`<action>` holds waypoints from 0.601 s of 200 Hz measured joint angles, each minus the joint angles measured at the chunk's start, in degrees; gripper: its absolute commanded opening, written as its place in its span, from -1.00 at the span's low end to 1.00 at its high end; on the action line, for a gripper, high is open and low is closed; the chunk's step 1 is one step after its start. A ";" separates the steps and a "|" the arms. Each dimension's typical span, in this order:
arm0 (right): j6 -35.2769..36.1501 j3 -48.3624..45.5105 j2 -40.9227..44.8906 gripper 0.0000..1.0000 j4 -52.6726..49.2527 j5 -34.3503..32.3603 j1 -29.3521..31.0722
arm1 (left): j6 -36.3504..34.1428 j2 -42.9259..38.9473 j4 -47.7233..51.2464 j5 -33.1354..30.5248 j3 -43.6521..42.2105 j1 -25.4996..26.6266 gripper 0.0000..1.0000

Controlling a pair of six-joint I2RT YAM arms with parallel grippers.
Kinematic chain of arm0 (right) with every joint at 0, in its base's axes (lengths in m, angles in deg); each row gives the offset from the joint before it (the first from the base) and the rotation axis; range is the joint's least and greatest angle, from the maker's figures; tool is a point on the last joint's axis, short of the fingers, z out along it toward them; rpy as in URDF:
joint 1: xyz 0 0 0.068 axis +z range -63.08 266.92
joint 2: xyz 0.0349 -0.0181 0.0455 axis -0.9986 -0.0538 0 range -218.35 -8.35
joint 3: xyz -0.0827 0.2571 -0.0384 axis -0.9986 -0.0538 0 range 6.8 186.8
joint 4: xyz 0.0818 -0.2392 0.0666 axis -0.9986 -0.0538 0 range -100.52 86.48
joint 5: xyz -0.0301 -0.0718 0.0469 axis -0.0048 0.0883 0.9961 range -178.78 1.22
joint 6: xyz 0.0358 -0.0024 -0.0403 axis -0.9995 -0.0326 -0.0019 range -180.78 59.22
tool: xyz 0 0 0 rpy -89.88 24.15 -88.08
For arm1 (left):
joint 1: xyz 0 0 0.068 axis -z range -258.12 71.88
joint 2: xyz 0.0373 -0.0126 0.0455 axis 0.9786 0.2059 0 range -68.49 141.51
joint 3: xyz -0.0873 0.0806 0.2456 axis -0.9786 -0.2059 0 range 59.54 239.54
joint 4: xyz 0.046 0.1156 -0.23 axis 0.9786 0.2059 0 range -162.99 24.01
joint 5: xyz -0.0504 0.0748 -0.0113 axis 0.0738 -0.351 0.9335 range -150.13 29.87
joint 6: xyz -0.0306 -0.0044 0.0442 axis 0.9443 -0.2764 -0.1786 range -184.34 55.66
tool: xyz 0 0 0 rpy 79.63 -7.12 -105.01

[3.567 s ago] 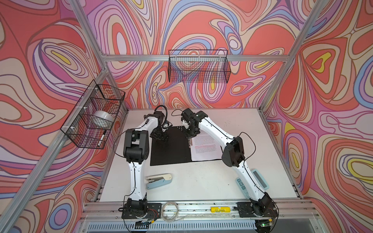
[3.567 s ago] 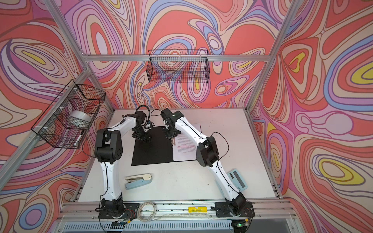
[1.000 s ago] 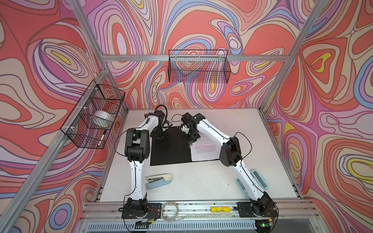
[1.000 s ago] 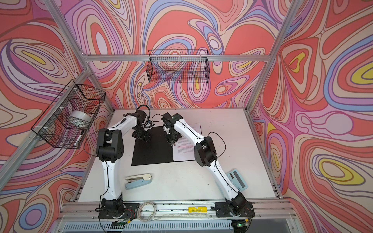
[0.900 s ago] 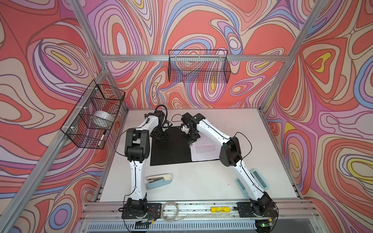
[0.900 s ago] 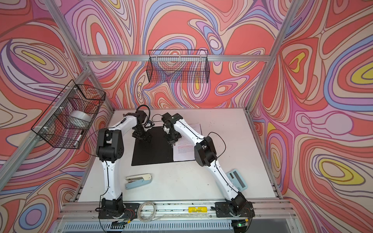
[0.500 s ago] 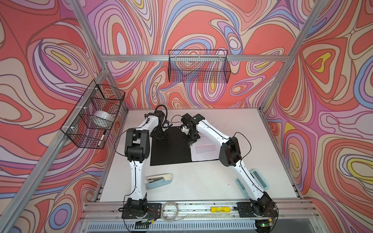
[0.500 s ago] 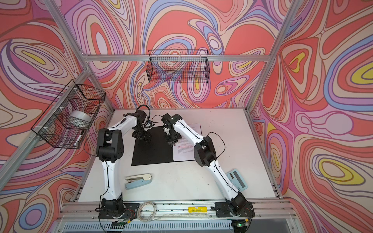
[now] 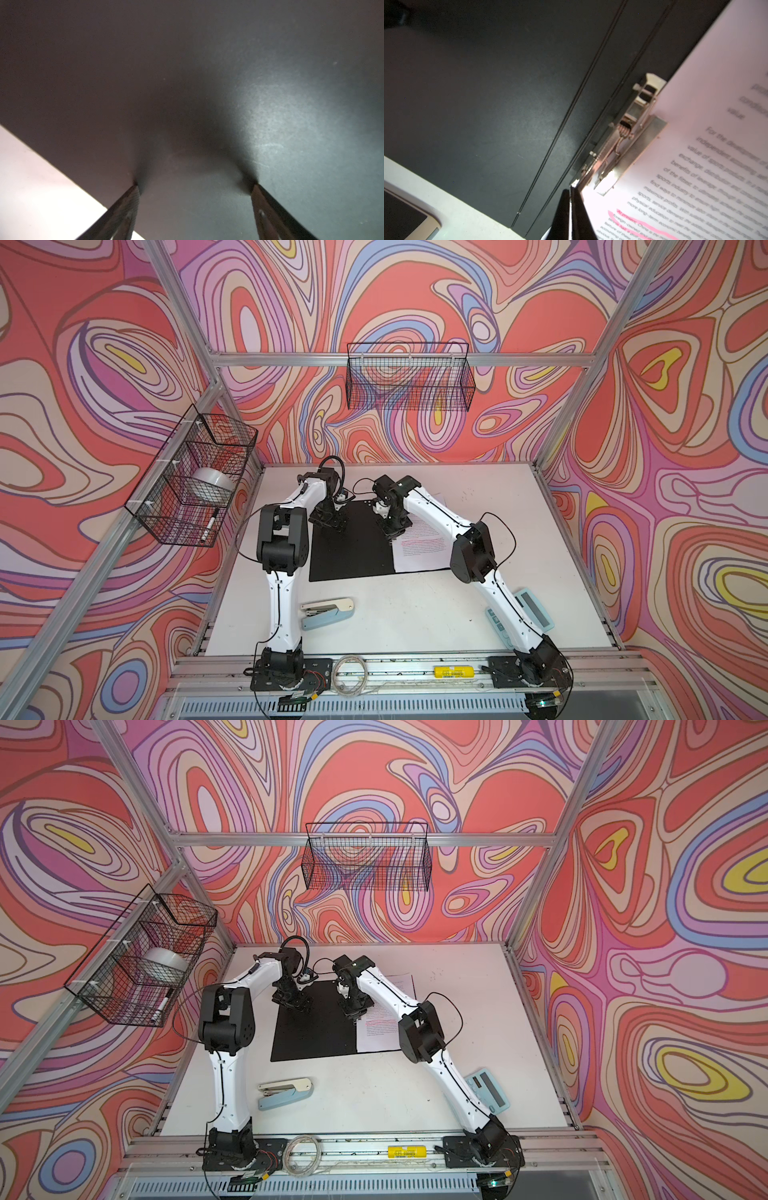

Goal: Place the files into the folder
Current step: 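Keep pressing the metal clip lever flat with the right gripper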

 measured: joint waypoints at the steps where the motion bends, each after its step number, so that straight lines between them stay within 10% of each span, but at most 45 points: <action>1: 0.00 0.00 0.00 -0.88 0.00 0.00 0.00 | 0.00 0.00 0.00 0.00 0.00 0.00 0.69; 120: 0.11 0.76 -0.57 -0.88 -0.44 0.04 0.00 | 0.00 0.00 -0.02 0.00 -0.02 -0.04 0.69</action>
